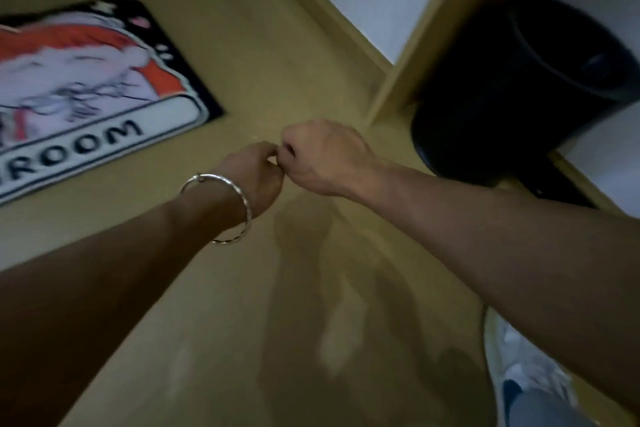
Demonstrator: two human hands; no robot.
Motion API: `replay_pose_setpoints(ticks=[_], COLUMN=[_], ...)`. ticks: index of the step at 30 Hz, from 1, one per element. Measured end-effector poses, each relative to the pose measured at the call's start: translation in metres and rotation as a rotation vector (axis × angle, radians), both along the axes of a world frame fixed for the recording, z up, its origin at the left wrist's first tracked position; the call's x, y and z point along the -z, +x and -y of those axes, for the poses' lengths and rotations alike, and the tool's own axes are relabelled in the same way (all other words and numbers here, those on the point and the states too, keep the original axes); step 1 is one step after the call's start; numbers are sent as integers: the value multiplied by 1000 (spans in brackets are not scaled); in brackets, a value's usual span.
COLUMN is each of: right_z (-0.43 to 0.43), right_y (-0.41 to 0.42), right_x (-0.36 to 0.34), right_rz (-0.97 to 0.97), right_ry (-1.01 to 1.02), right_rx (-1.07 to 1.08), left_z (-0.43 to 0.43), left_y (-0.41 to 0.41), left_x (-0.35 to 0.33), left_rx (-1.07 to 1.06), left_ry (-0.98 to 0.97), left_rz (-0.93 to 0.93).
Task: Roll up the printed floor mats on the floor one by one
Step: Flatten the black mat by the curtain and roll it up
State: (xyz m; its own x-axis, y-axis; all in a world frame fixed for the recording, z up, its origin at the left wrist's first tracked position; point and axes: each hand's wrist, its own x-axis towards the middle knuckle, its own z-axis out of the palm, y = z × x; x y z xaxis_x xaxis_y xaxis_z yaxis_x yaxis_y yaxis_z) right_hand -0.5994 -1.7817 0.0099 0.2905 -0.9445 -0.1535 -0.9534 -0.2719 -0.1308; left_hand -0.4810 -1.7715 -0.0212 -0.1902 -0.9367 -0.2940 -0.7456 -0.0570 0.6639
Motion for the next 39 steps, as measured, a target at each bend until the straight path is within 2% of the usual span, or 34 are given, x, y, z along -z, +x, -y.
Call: replay_pose_setpoints(ticks=[5,9,13,16,20,25,29,32,39], right_z=[4,-4,-16,-31,-15,53,105,134,143], right_y=[155,264,347,380,388,371,373,404,486], right_x=[-56,-124,-205,-226,-188,-125,-72,-41,53], right_rz=[29,-32,-127,-138,-257,-263,-311,-361,-176], right_ry=[62,84,29,-1,111,243,378,428,451], right_rx=[-138,-319,-450,-522,-589,-661,-678,-732,-838], left_z=[-25,-50,-70,-77,-69,-41,-5,20,40], left_y=[152,258,329,355,363,349,359,370,411], left_x=[-76,-147,-214,-226,-199,-154,-114,-93,-62], left_rx=[-31,-121,-207,-289,-293,-283,-395,-497,-779], left_ry=[-101,-76,-127,-110,21,147,250,285,409], left_rz=[102,186,248,273,336,323,301,304,302])
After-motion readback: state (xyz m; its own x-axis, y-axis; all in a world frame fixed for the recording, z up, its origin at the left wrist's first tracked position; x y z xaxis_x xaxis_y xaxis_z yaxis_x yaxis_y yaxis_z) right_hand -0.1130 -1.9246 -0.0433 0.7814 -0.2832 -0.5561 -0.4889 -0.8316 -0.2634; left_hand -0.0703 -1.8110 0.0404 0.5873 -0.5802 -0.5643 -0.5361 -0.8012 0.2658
